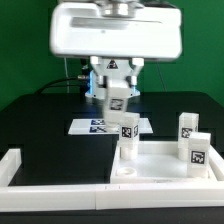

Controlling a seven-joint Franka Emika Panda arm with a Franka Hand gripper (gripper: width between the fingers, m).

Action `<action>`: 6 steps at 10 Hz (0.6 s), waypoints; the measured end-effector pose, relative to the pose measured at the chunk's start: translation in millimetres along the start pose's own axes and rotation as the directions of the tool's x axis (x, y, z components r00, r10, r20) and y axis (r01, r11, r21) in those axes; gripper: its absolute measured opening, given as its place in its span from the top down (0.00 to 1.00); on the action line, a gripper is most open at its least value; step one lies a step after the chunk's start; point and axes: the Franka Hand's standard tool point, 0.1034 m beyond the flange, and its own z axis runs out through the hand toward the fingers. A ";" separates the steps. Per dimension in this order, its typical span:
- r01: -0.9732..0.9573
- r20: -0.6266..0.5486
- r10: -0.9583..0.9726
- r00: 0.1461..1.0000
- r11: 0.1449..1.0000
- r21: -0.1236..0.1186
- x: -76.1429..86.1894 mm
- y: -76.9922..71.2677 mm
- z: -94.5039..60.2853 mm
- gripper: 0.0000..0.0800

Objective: Assemble square table

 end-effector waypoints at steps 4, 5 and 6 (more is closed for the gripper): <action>-0.001 -0.004 0.001 1.000 1.000 0.010 9.5 -6.4 -6.1 0.64; -0.001 -0.004 0.001 1.000 1.000 0.010 9.4 -6.3 -6.0 0.64; 0.027 0.000 -0.027 1.000 1.000 0.014 4.8 -1.5 -5.2 0.64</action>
Offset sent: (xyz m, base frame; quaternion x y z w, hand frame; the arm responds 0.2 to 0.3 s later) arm 0.0000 0.0000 0.0000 0.0000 0.0000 0.0000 1.0000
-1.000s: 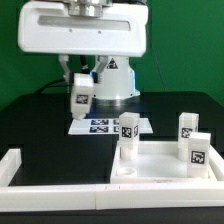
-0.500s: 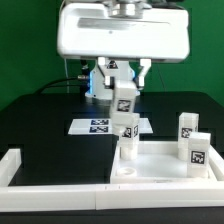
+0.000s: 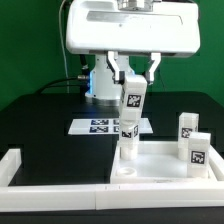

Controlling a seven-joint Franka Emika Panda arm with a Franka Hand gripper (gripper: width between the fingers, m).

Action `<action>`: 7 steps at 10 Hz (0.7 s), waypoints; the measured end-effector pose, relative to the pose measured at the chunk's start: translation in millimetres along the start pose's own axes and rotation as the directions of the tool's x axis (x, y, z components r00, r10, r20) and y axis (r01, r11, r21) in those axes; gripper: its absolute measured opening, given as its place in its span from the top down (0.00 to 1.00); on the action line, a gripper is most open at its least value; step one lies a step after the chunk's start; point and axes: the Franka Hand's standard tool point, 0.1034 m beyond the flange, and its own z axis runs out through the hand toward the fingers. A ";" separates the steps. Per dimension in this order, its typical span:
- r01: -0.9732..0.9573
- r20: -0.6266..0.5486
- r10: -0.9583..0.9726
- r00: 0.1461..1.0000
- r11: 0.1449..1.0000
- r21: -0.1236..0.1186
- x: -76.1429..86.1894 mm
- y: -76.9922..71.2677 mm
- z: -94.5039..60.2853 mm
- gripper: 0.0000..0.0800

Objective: Assemble square table

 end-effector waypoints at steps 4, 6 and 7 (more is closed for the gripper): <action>0.059 0.044 -0.063 0.997 0.995 0.079 -22.3 43.9 3.9 0.64; 0.016 0.044 -0.021 0.999 0.995 0.095 -20.7 38.8 10.2 0.64; -0.012 0.044 0.007 0.999 0.995 0.099 -15.8 27.5 15.1 0.64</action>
Offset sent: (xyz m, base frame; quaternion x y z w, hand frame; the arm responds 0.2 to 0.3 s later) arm 0.0089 0.0006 -0.0083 0.1897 0.0104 -0.0155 0.9817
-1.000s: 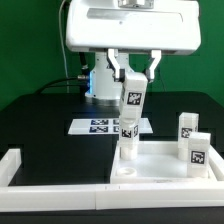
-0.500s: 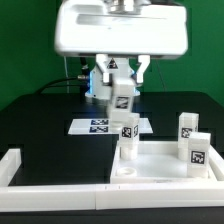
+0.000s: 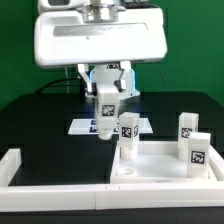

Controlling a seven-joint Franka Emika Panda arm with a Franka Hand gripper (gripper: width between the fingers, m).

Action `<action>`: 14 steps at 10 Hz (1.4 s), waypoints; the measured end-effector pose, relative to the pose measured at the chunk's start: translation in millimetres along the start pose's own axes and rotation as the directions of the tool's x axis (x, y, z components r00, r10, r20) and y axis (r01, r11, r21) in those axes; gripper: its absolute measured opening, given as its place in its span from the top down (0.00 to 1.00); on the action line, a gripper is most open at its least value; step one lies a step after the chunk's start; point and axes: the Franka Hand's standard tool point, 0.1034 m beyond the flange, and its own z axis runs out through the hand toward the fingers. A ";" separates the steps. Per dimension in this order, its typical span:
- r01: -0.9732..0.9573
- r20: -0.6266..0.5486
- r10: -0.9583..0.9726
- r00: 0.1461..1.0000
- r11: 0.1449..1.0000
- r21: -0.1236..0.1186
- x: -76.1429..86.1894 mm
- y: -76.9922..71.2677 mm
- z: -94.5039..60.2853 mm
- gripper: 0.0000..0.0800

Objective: Assemble square table

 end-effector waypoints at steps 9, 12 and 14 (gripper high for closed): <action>-0.147 -0.033 0.147 0.989 0.989 0.000 -4.7 10.0 19.0 0.64; -0.270 -0.042 0.270 0.962 0.963 0.013 0.1 -5.1 26.2 0.64; -0.335 -0.039 0.335 0.942 0.942 0.003 7.1 -21.6 37.7 0.64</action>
Offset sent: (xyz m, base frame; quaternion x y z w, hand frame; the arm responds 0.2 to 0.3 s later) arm 0.0000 0.0000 0.0000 0.0000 0.0000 0.0000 1.0000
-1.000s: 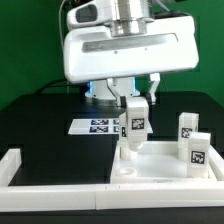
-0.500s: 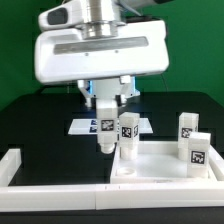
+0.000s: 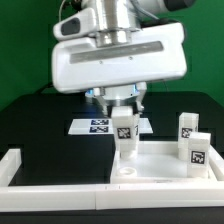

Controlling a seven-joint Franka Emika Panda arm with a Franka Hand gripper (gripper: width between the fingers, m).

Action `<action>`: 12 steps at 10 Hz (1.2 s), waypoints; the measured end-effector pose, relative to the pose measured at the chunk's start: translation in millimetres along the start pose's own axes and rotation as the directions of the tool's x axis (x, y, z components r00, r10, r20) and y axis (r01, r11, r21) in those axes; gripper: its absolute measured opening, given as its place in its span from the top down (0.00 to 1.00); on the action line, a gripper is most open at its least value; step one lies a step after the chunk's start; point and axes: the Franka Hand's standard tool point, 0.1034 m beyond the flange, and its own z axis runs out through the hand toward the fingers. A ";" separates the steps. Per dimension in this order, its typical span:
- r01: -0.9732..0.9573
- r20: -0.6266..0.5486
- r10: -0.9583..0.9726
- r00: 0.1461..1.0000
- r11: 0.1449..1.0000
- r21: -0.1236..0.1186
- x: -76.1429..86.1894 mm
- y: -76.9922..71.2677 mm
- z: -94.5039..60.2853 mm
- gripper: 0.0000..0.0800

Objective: Assemble square table

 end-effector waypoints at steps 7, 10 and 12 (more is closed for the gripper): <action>-0.063 0.024 0.065 0.998 0.995 -0.082 -7.4 -9.3 7.5 0.64; -0.076 -0.058 0.072 0.996 0.994 -0.074 -1.0 -21.0 -13.1 0.64; -0.066 -0.139 0.054 0.989 0.994 -0.081 -0.4 -20.5 -11.8 0.64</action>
Offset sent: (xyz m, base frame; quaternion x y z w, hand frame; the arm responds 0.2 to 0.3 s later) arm 0.0000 0.0000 0.0000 0.0000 0.0000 0.0000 1.0000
